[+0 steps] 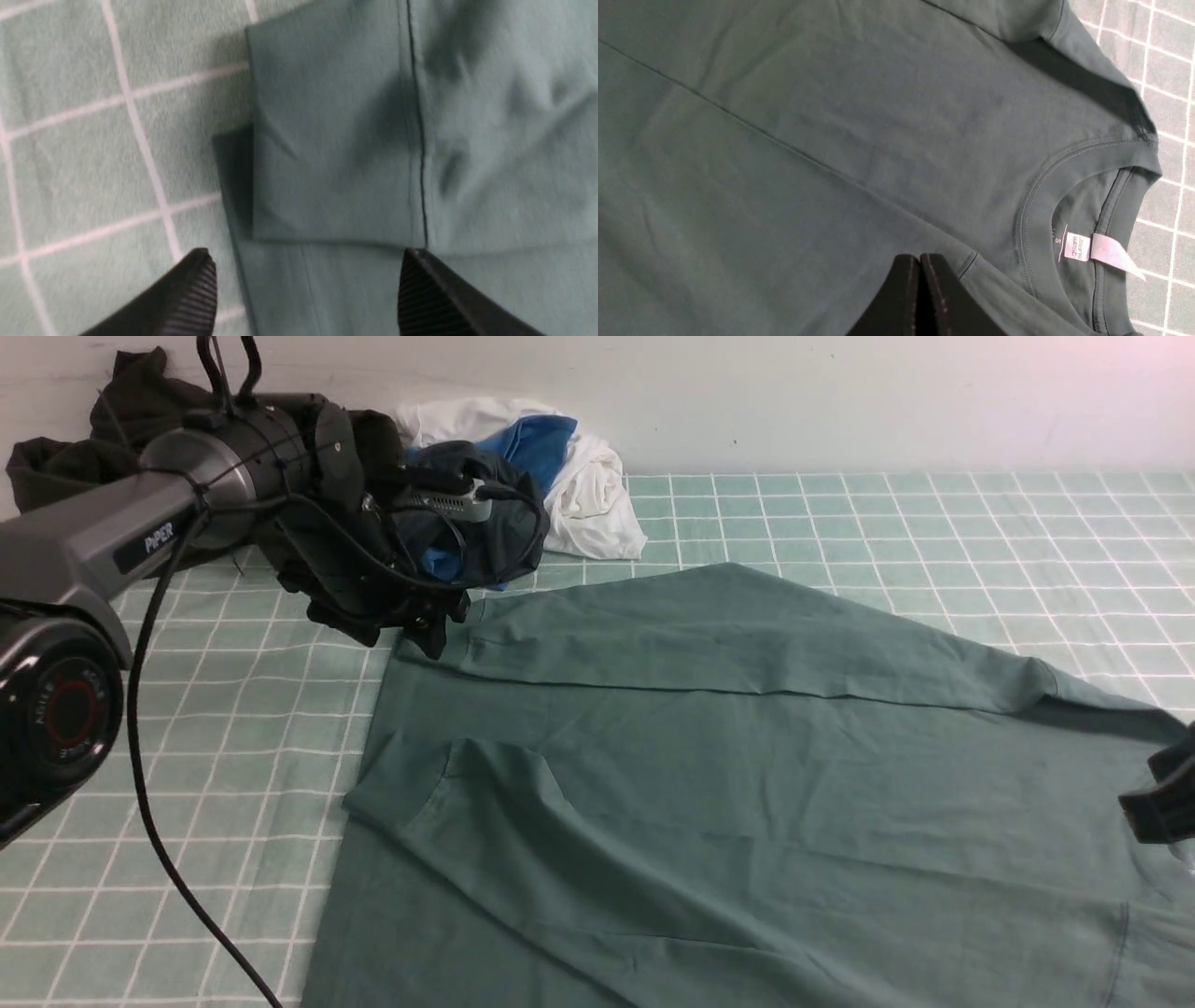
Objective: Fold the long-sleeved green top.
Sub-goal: Use the left arm to clamp the cuff farthest from it, then use the left arm to drag and drop the cuff onto the cuff closest to the left arm
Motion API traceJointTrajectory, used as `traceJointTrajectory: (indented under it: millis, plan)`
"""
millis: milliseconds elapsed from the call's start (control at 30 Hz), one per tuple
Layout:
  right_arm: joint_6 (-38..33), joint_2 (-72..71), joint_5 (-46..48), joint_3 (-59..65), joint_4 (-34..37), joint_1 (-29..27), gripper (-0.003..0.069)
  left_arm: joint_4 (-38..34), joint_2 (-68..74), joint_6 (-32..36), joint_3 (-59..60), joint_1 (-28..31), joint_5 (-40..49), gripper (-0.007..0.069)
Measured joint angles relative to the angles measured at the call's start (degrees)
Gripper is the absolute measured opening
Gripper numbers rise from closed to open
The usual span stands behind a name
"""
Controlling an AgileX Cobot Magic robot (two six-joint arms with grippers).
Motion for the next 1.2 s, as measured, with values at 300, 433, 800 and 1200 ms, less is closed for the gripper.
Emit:
traceJointTrajectory:
  millis: [300,433,800,1200]
  plan:
    - [-0.2,1.0,0.0,0.0,0.0,0.0,-0.0014,-1.0,3.3,-0.1,-0.5,0.0,-8.3,0.0477]
    - [-0.2,1.6,0.0,0.0,0.0,0.0,-0.0014,-1.1,3.3,-0.1,-0.6,0.0,-8.9,0.035]
    - [-0.6,1.7,0.0,0.0,0.0,0.0,-0.0014,-2.0,2.2,-0.1,-1.8,0.0,-2.5,0.0022]
    - [-1.1,-1.1,2.2,0.0,0.0,0.0,-0.0014,-11.8,-21.8,-0.8,4.1,-0.1,17.8,0.0028]
